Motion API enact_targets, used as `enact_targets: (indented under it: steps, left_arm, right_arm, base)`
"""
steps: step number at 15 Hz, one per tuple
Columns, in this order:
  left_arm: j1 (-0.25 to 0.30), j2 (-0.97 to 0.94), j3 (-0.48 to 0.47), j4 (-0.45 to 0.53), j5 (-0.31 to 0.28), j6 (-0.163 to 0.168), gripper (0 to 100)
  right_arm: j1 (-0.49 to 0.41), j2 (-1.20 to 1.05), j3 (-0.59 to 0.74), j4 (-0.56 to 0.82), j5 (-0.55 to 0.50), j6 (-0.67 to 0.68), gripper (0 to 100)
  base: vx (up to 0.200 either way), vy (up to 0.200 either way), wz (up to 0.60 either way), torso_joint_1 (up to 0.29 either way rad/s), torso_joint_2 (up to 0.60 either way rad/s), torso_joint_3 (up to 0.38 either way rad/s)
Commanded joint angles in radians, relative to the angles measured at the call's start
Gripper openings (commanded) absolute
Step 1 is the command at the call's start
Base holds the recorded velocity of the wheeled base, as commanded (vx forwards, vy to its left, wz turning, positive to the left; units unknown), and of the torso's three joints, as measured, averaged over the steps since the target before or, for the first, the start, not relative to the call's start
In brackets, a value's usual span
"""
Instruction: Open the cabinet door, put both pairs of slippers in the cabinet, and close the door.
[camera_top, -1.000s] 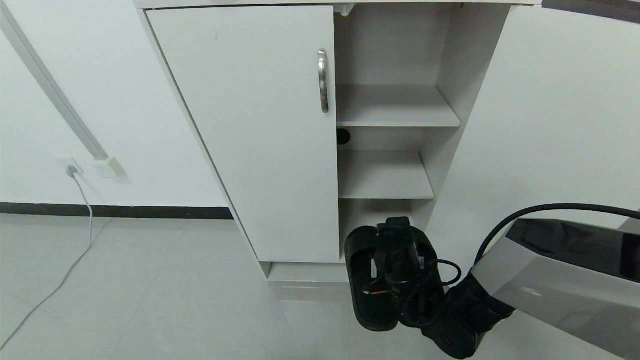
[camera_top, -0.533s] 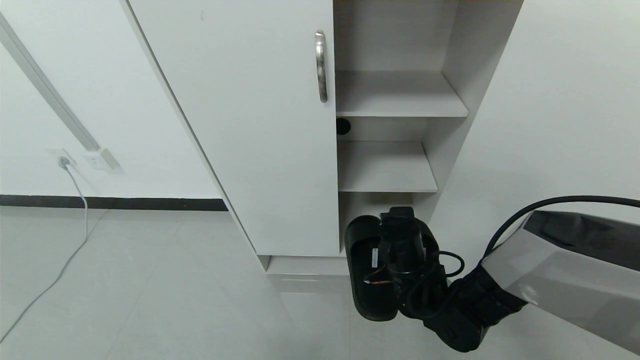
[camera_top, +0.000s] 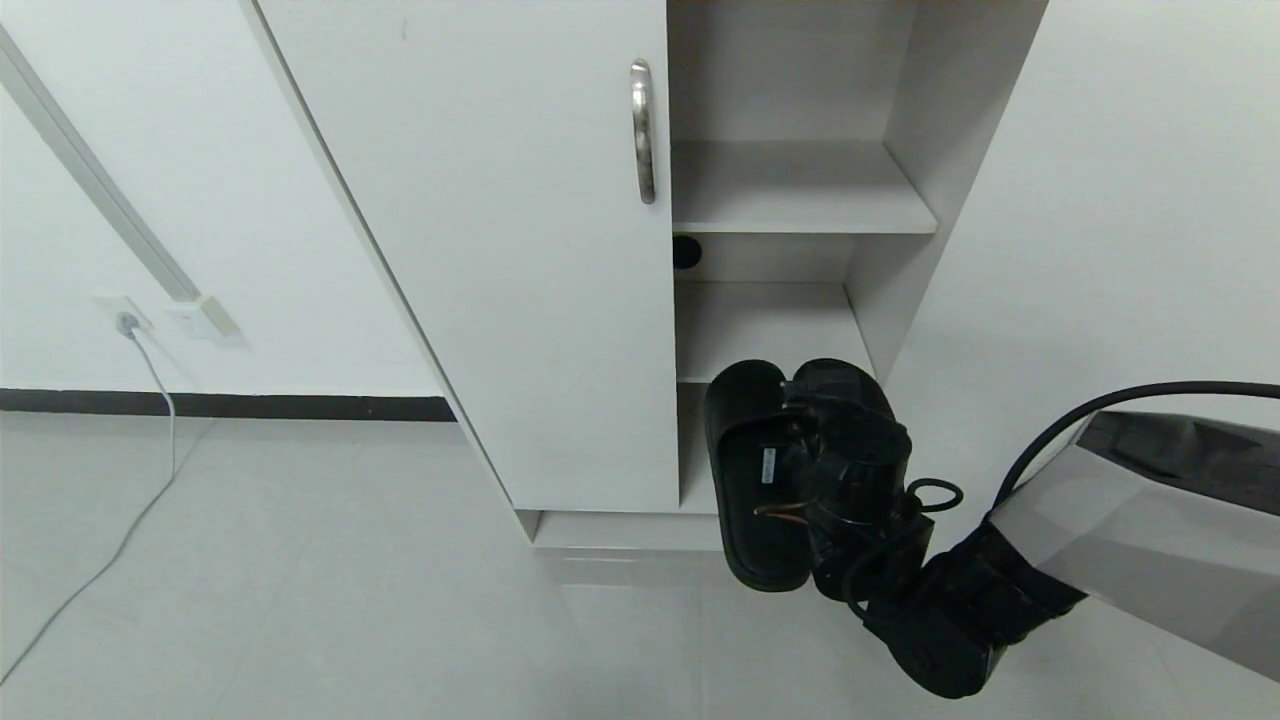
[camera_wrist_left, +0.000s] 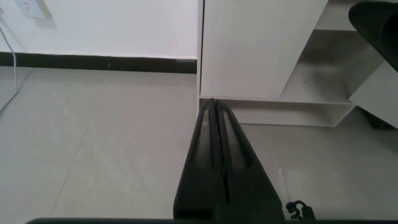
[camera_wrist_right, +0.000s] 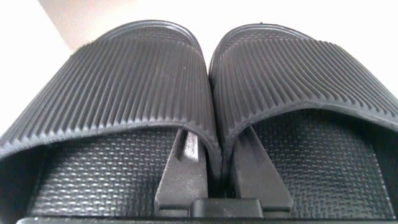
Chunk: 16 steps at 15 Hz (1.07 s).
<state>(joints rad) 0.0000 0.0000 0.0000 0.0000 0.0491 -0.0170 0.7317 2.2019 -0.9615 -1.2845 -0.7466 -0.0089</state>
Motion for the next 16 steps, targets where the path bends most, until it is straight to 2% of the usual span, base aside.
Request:
enact_targets:
  steps: [1,7,10,16]
  left_arm:
    - [0.000,0.002,0.000,0.000,0.000,0.000,0]
    - [0.000,0.003,0.000,0.000,-0.017,0.011,0]
    - [0.000,0.003,0.000,0.002,-0.018,0.025,0]
    - [0.000,0.003,0.000,0.002,-0.018,0.025,0]
  right_arm:
    - [-0.014,0.038,0.000,-0.009,0.000,0.000,0]
    - [-0.028,0.039,0.000,-0.012,-0.004,0.003,0]
    - [-0.028,0.039,-0.002,-0.012,-0.002,0.003,0]
    - [-0.032,0.041,-0.010,-0.006,0.000,0.001,0]
  base:
    - [0.000,0.000,0.00,0.000,0.00,0.000]
    - [0.000,0.000,0.00,0.000,0.00,0.000]
    - [0.200,0.000,0.00,-0.006,0.00,0.002]
    - [0.200,0.000,0.00,0.006,0.00,0.002]
